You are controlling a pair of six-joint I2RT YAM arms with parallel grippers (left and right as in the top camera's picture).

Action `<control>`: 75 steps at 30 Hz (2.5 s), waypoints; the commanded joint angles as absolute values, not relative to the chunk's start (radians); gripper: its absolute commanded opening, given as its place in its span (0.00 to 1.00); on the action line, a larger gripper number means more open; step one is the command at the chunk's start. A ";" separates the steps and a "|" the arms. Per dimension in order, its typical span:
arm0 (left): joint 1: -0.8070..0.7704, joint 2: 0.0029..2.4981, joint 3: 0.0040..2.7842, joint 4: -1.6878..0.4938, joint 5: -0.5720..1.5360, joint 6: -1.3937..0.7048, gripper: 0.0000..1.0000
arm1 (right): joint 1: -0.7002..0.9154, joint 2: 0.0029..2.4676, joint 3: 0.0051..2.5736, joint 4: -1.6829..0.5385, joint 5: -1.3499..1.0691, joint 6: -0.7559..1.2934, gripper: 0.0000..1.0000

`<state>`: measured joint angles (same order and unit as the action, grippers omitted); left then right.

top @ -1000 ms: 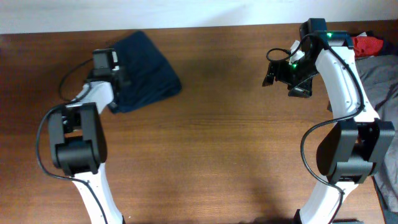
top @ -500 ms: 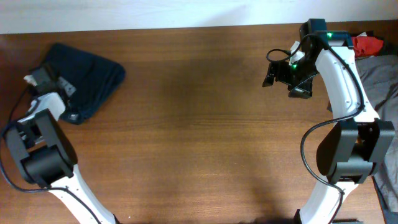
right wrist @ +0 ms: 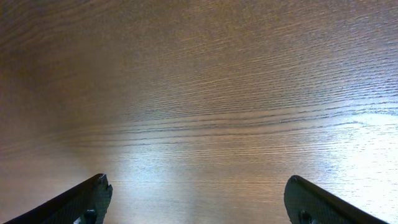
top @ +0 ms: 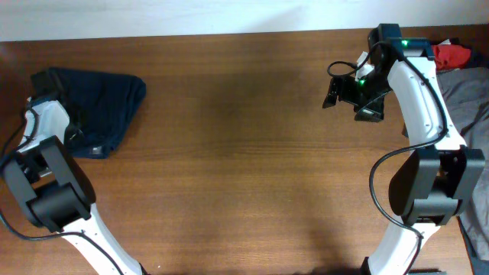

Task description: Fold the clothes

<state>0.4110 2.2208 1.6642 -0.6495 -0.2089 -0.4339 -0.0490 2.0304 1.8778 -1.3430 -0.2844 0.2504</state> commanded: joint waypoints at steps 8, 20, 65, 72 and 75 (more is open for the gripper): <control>0.330 2.187 1.687 -0.710 -0.165 -0.366 0.01 | -0.045 2.019 1.883 -1.347 -0.276 0.240 0.94; 0.329 2.411 1.687 -0.479 -0.146 -0.343 0.01 | -0.044 2.019 1.883 -1.347 -0.276 0.240 0.94; 0.225 2.720 2.476 -0.785 -0.041 -0.414 0.95 | -0.044 2.019 1.884 -1.316 -0.279 0.251 0.99; 0.229 2.720 2.790 -1.031 -0.059 -0.414 0.95 | -0.044 2.019 1.884 -1.321 -0.279 0.250 0.99; 0.230 2.720 2.791 -1.103 -0.071 -0.414 0.89 | -0.044 2.019 1.883 -1.325 -0.279 0.246 0.99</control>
